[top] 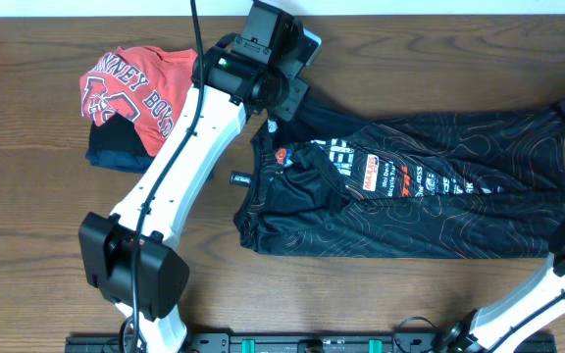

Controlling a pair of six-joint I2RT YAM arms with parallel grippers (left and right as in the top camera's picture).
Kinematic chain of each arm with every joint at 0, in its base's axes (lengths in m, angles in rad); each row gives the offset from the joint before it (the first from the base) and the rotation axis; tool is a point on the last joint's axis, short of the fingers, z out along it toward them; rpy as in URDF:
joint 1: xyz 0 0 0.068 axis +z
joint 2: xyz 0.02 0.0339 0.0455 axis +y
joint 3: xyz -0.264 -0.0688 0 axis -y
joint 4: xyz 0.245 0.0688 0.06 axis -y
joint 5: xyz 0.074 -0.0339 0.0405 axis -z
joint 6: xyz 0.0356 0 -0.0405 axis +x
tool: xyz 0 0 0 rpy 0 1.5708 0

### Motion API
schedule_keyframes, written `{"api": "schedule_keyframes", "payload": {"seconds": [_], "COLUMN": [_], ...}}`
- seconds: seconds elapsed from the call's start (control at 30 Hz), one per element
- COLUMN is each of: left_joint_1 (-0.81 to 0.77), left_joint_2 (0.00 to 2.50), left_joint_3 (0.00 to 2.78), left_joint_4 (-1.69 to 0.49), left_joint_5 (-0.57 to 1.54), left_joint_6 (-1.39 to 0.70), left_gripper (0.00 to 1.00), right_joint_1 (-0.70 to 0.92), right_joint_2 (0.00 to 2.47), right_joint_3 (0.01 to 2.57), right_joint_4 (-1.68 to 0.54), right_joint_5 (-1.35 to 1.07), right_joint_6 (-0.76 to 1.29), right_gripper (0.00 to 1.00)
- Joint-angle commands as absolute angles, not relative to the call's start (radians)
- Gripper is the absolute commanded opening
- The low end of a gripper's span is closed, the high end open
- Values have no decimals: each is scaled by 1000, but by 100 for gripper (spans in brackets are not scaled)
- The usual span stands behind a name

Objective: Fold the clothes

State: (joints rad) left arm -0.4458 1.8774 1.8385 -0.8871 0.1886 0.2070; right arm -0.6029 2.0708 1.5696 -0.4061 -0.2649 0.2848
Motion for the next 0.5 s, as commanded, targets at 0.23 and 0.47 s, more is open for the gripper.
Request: {"api": "schedule_keyframes", "payload": {"seconds": [0.23,0.47], "left_joint_1": [-509,-577], "left_joint_2": [1863,1863], "left_joint_3": [1843,1843], "left_joint_4": [-1002,-1138], "left_joint_5": [287,287], "left_joint_6": [205,205], "left_gripper": [6,6], "right_joint_1": [-639,-662], "right_joint_2": [1966,1940], "right_joint_3": [1570,1570], "right_joint_4": [-484,-553], "right_joint_5": [-242,-127], "right_joint_6": [245,246], "right_gripper": [1,1]}}
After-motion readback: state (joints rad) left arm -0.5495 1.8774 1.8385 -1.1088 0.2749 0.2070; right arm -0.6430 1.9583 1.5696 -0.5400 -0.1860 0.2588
